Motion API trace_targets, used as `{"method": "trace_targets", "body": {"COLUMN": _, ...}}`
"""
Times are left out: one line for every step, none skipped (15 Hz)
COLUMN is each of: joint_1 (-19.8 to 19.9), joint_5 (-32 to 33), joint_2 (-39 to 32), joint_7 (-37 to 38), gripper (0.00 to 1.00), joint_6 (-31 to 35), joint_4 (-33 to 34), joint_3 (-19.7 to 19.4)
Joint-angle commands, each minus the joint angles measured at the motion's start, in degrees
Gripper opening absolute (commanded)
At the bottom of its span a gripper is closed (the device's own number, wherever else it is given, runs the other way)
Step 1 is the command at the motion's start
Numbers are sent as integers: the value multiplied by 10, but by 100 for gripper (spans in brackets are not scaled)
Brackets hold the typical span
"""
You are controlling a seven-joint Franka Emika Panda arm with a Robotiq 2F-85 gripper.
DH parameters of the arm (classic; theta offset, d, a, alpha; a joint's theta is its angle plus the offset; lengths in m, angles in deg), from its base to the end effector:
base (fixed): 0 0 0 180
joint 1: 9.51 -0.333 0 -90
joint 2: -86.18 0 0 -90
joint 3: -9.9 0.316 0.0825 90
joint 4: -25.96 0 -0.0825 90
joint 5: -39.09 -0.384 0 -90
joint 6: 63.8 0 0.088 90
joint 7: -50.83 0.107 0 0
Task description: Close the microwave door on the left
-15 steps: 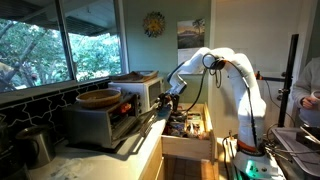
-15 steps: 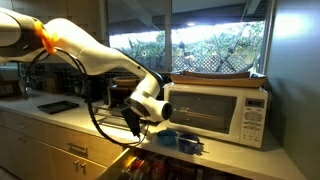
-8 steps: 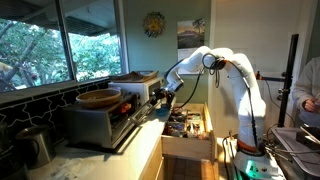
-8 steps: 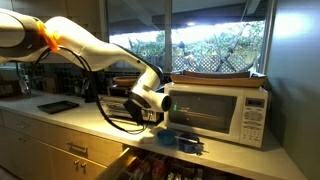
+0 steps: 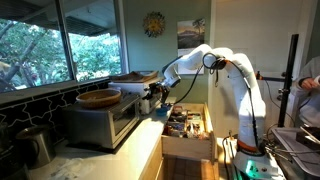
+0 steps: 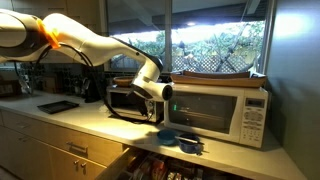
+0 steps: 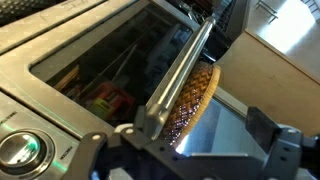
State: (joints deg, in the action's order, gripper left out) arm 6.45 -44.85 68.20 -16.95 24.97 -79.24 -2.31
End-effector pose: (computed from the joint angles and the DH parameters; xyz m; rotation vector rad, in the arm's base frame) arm 0.5909 -0.1809 0.4073 -1.7623 -0.1733 -0.7407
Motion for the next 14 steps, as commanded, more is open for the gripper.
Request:
{"method": "trace_targets", "body": {"joint_1": 3, "joint_5": 116, "joint_2": 77, "joint_7": 66, "gripper": 100, "joint_6": -1, "joint_4": -61, "joint_3": -35}}
{"method": "trace_targets", "body": {"joint_1": 13, "joint_5": 168, "joint_2": 98, "joint_7": 75, "gripper": 100, "joint_6": -25, "joint_4": -75, "joint_3": -46}}
{"method": "trace_targets", "body": {"joint_1": 20, "joint_5": 216, "joint_2": 115, "joint_7": 90, "gripper": 100, "joint_6": -49, "joint_4": -79, "joint_3": -55}}
{"method": "trace_targets", "body": {"joint_1": 23, "joint_5": 265, "joint_2": 132, "joint_7": 95, "gripper": 100, "joint_6": -75, "joint_4": -84, "joint_3": -70}}
{"method": "trace_targets", "body": {"joint_1": 37, "joint_5": 304, "joint_2": 152, "joint_7": 97, "gripper": 100, "joint_6": -113, "joint_4": -86, "joint_3": -73}}
{"method": "trace_targets", "body": {"joint_1": 45, "joint_5": 333, "joint_2": 166, "joint_7": 81, "gripper": 100, "joint_6": -161, "joint_4": -86, "joint_3": -79}}
{"method": "trace_targets", "body": {"joint_1": 50, "joint_5": 354, "joint_2": 183, "joint_7": 71, "gripper": 100, "joint_6": -206, "joint_4": -83, "joint_3": -83}}
{"method": "trace_targets", "body": {"joint_1": 50, "joint_5": 372, "joint_2": 200, "joint_7": 69, "gripper": 100, "joint_6": -231, "joint_4": -80, "joint_3": -84}}
{"method": "trace_targets", "body": {"joint_1": 49, "joint_5": 390, "joint_2": 213, "joint_7": 68, "gripper": 100, "joint_6": -257, "joint_4": -74, "joint_3": -84}}
{"method": "trace_targets", "body": {"joint_1": 43, "joint_5": 408, "joint_2": 231, "joint_7": 73, "gripper": 100, "joint_6": -266, "joint_4": -70, "joint_3": -79}}
{"method": "trace_targets", "body": {"joint_1": 35, "joint_5": 426, "joint_2": 247, "joint_7": 76, "gripper": 100, "joint_6": -262, "joint_4": -69, "joint_3": -72}}
{"method": "trace_targets", "body": {"joint_1": 24, "joint_5": 449, "joint_2": 265, "joint_7": 82, "gripper": 100, "joint_6": -248, "joint_4": -67, "joint_3": -59}}
{"method": "trace_targets", "body": {"joint_1": 14, "joint_5": 462, "joint_2": 278, "joint_7": 87, "gripper": 100, "joint_6": -235, "joint_4": -69, "joint_3": -47}}
{"method": "trace_targets", "body": {"joint_1": 29, "joint_5": 426, "joint_2": 246, "joint_7": 75, "gripper": 100, "joint_6": -260, "joint_4": -57, "joint_3": -71}}
